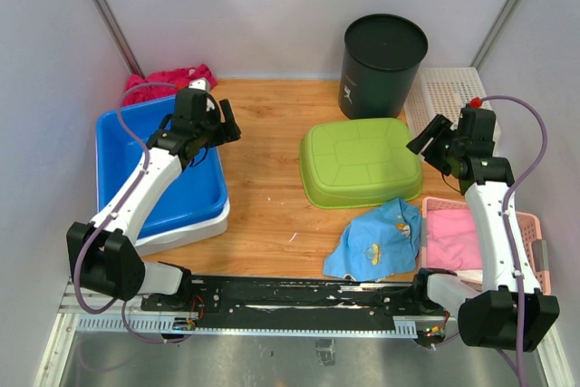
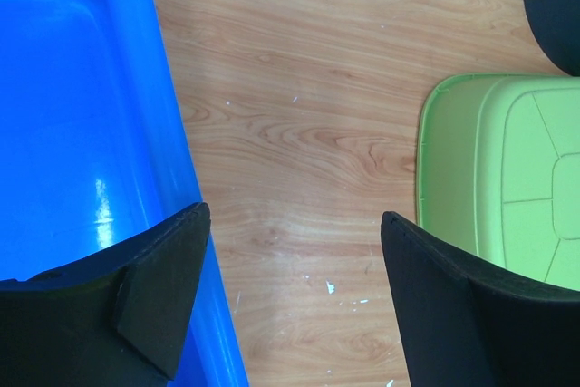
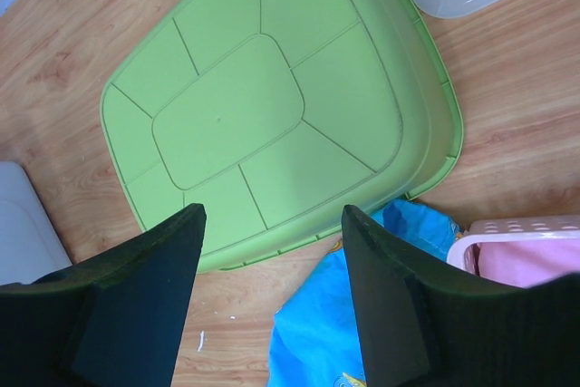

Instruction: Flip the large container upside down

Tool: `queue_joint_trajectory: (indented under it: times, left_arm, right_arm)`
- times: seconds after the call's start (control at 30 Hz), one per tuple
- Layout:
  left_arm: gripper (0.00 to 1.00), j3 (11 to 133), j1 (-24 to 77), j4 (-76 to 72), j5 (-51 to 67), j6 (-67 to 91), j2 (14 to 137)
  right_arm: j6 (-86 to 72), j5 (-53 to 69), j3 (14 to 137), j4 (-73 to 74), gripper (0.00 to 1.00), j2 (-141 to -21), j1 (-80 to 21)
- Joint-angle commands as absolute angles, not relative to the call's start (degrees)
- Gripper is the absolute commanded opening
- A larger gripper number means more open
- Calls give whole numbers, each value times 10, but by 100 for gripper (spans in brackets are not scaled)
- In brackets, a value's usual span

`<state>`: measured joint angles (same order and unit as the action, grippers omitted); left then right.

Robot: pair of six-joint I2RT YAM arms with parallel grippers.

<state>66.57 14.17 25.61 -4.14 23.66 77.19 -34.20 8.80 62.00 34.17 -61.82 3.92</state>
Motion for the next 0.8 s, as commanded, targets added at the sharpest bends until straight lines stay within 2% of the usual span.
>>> queue_joint_trajectory:
  times: [0.0, 0.1, 0.2, 0.3, 0.4, 0.5, 0.77]
  left_arm:
    - [80, 692, 168, 271, -96, 236, 719]
    - [82, 701, 171, 286, -146, 232, 700]
    - [91, 704, 171, 315, -206, 230, 719]
    - [99, 687, 171, 316, -214, 237, 744]
    - [99, 666, 170, 302, -194, 249, 768]
    - [88, 647, 171, 283, -180, 255, 782]
    - [47, 635, 171, 282, -188, 257, 801]
  right_arm:
    - [-338, 84, 615, 332, 63, -615, 31]
    - [-341, 94, 615, 326, 63, -623, 31]
    - [-344, 102, 611, 322, 63, -626, 31]
    - [-343, 105, 609, 321, 63, -624, 31]
    - [-340, 104, 608, 322, 63, -619, 31]
    - [-336, 98, 607, 324, 63, -610, 31]
    - [-329, 89, 607, 334, 63, -597, 31]
